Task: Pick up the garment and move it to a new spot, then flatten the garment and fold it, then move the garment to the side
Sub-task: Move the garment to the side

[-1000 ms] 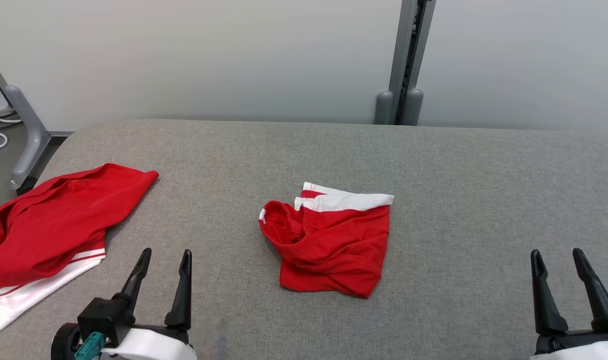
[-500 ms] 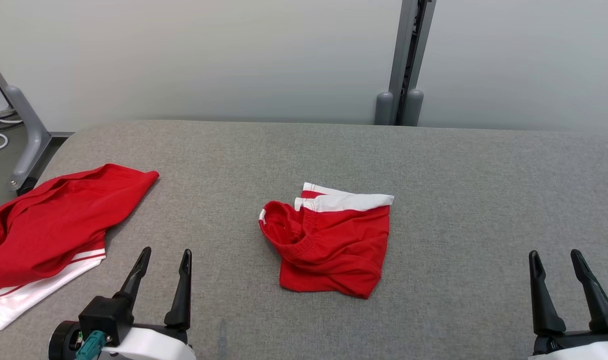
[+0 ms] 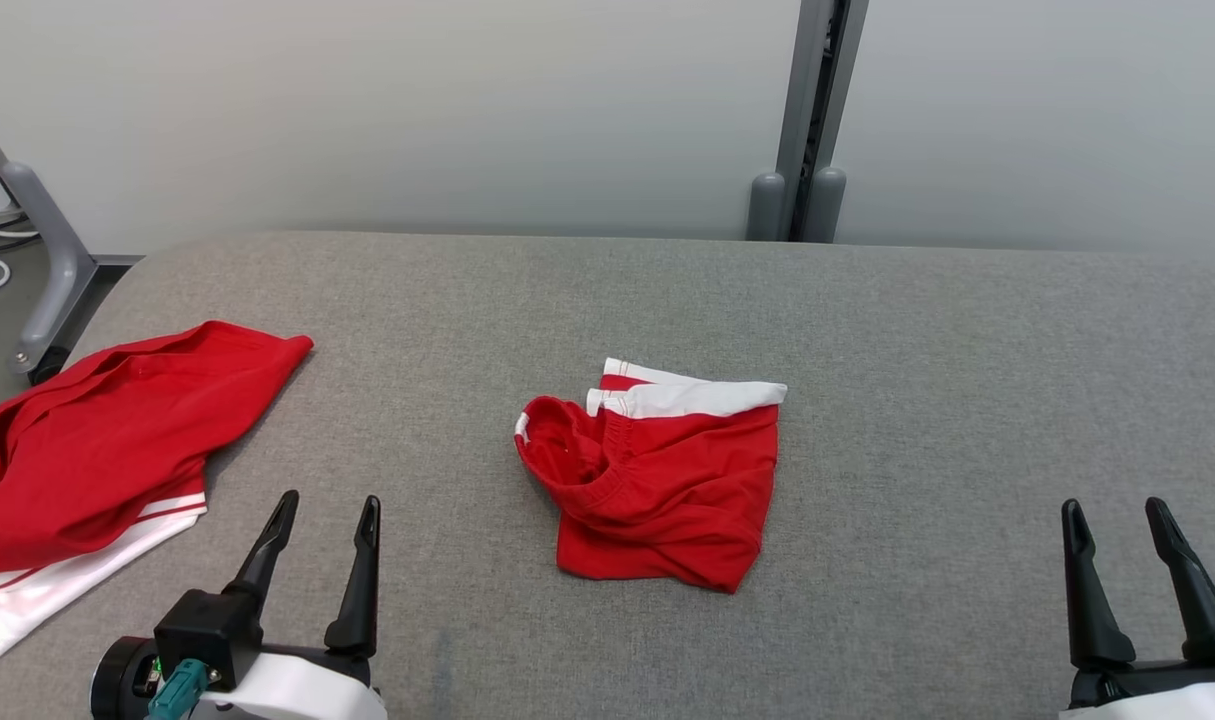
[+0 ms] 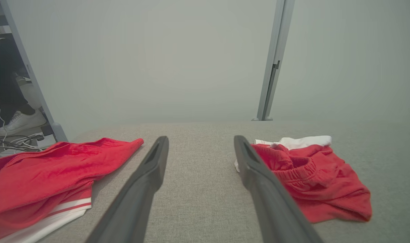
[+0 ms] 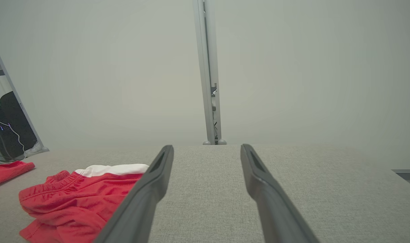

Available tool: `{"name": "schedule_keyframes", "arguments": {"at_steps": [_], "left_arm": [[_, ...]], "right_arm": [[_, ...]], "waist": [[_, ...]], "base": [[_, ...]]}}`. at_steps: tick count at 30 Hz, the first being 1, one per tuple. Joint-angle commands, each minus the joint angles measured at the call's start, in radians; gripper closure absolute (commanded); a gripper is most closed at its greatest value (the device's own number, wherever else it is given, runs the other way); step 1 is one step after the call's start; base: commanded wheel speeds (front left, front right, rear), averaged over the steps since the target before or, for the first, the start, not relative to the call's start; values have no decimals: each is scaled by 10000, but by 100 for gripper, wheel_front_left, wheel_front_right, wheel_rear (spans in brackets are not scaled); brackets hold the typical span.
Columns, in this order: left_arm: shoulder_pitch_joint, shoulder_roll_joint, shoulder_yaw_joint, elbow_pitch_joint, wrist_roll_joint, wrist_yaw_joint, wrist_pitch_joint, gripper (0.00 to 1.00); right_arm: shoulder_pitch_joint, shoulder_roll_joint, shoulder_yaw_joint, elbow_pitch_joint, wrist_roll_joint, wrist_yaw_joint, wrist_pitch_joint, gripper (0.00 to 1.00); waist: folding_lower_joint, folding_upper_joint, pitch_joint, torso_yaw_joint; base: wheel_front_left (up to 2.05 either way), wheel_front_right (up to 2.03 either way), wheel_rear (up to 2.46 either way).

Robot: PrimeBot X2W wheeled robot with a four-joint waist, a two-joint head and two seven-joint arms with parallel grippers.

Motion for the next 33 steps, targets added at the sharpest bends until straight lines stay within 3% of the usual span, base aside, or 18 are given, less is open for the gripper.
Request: {"name": "schedule_keyframes", "arguments": {"at_steps": [1, 12, 22, 33], "left_arm": [[-166, 38, -22, -61, -16, 35, -52, 0], [-1020, -92, -318, -55, 26, -96, -355, 0], [-1940, -396, -626, 312, -56, -231, -789, 0], [-2198, -543, -736, 664, -70, -249, -934, 0]], "right_arm": [[67, -42, -113, -54, -14, 20, -16, 0], [-800, -149, 47, 554, 119, 20, 28, 0], [-2863, -296, 1581, 2859, 799, 20, 219, 0], [-3932, 52, 3180, 4798, 2206, 23, 1029, 0]], "waist": [[0, -1, 63, 41], [0, -1, 1070, 891], [0, -1, 2185, 1924], [0, -1, 2367, 2118]], "base": [[0, 0, 0], [0, 0, 0], [0, 0, 0], [0, 0, 0]]}}
